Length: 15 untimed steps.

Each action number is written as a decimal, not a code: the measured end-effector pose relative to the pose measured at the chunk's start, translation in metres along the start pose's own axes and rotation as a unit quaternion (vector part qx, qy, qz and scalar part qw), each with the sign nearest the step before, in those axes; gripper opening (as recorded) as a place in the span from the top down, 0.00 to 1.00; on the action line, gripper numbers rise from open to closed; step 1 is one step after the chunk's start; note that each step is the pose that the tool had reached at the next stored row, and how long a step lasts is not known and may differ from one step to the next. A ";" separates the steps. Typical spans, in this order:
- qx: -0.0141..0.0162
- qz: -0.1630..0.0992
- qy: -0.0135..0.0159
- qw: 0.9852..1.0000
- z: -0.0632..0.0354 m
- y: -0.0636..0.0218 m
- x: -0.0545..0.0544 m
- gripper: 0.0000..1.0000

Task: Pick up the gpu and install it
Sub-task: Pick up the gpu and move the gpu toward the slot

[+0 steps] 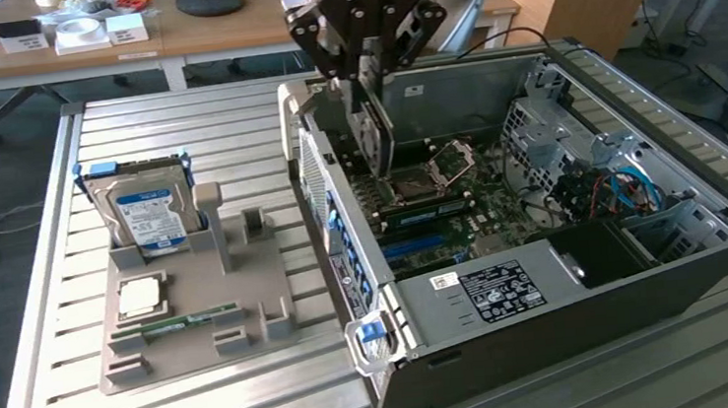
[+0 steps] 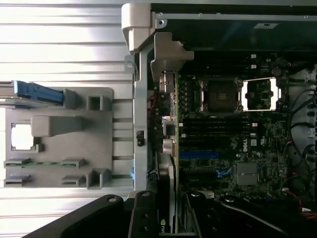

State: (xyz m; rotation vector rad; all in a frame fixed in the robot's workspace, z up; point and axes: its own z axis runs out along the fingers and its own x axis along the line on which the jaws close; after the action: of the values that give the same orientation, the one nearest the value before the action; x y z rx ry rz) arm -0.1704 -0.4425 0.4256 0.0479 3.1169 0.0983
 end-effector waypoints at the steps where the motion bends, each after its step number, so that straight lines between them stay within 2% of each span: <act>1: 0.000 0.000 0.000 1.000 0.0001 0.0001 -0.004 0.73; 15: -0.001 0.000 0.000 1.000 0.0014 0.0018 -0.061 0.73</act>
State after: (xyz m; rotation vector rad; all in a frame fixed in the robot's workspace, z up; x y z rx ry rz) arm -0.1094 -0.4425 0.4256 0.0480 3.1169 0.1019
